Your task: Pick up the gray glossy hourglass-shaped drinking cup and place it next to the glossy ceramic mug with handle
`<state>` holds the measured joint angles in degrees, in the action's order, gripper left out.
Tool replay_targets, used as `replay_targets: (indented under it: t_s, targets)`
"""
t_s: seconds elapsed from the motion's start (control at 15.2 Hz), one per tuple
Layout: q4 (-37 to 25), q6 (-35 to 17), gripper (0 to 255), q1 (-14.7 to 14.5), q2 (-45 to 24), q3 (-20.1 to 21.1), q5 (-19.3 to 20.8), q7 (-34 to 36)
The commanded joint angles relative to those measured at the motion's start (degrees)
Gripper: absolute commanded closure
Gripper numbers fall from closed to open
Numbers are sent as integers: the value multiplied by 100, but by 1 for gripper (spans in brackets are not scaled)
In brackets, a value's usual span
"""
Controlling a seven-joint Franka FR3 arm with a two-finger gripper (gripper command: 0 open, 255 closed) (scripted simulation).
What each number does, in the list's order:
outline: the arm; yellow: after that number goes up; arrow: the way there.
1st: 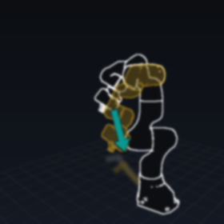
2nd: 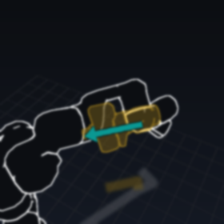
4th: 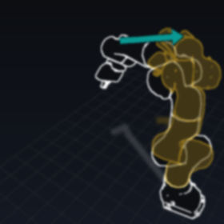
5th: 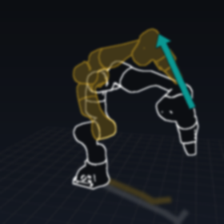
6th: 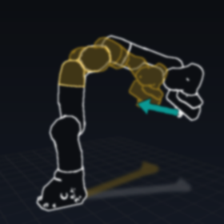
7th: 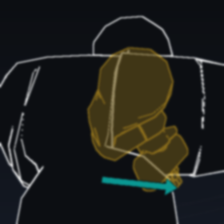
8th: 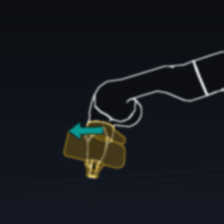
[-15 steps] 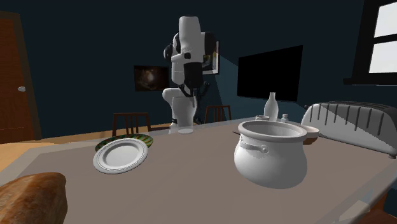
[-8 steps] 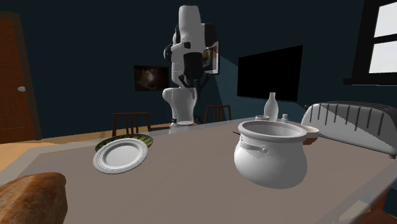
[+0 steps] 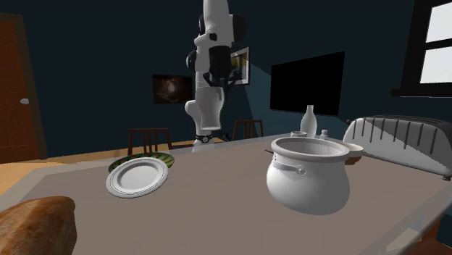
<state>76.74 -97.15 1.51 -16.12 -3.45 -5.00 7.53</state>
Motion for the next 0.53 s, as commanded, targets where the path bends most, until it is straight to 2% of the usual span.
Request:
replay_targets:
  t_s: [0.0,0.07,0.46]
  targets:
    - [-186,165,255,5,-18,-1,1,8]
    - [-265,228,255,7,-36,-2,0,12]
    - [1225,-215,255,-397,1055,222,132,602]
